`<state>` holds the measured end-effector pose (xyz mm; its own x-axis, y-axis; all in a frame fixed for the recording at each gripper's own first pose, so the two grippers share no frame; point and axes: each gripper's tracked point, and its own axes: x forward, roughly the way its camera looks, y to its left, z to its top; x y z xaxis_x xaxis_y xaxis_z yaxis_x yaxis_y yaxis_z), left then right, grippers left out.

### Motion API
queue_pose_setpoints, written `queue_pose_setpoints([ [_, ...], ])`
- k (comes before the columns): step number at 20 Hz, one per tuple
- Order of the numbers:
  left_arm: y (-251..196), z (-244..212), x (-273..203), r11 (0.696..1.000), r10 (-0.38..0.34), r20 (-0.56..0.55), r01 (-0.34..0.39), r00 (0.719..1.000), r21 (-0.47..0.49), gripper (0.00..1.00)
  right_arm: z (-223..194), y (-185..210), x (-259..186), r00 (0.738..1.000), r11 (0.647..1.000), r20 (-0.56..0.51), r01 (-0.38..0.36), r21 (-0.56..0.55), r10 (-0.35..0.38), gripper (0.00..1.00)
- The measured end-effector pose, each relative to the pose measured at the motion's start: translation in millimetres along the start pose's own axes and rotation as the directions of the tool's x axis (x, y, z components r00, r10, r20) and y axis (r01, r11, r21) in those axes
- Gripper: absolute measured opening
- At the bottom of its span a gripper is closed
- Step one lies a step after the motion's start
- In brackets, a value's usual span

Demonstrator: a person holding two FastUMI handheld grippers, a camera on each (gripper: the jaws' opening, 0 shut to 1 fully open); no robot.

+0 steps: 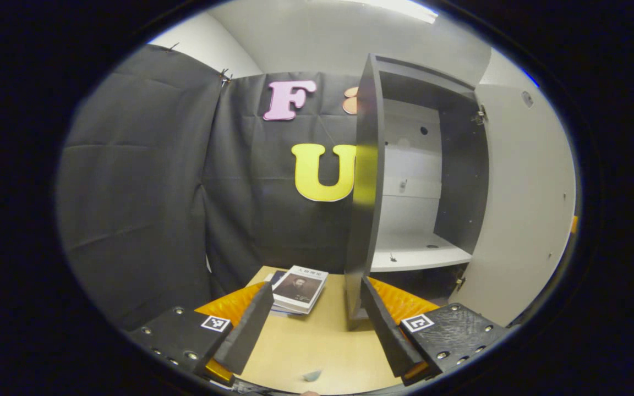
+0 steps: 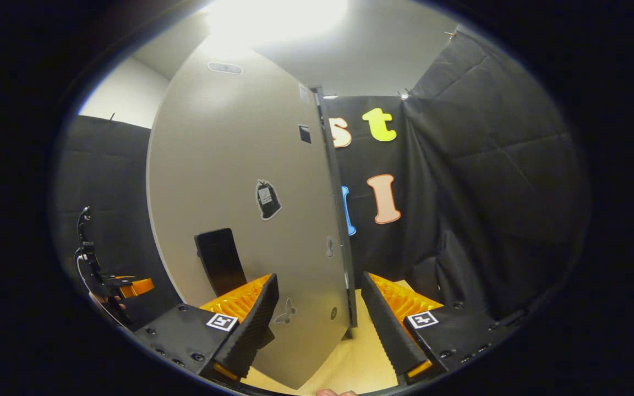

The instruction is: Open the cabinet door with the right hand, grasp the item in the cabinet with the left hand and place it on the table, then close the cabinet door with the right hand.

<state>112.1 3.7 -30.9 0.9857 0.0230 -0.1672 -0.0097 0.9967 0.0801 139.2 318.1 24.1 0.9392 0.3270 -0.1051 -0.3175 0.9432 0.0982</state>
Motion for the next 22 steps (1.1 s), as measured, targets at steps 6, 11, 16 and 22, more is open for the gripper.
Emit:
queue_pose_setpoints([
  [6,43.4,-6.6,13.4,1.0,-0.006,0.021,0.006,1.0,0.004,0.96,-14.6,71.7,38.9,0.995,0.995,-0.01,-0.097,-0.009,0.097,0.96],
  [11,81.9,-14.5,18.6,0.999,0.019,0.006,-0.019,1.0,0.035,0.96,-33.5,127.7,59.9,0.984,0.984,-0.043,-0.172,-0.038,0.171,0.98],
  [16,76.4,-24.2,20.1,0.998,-0.057,0.016,0.057,0.998,-0.02,0.96,-35.4,127.2,65.1,0.989,0.991,-0.06,-0.133,0.005,0.133,0.98],
  [22,12.4,2.9,9.7,0.993,-0.114,0.076,0.112,0.991,0.02,0.97,-30.8,72.7,65.1,0.997,0.998,-0.034,-0.064,-0.001,0.064,0.98],
])
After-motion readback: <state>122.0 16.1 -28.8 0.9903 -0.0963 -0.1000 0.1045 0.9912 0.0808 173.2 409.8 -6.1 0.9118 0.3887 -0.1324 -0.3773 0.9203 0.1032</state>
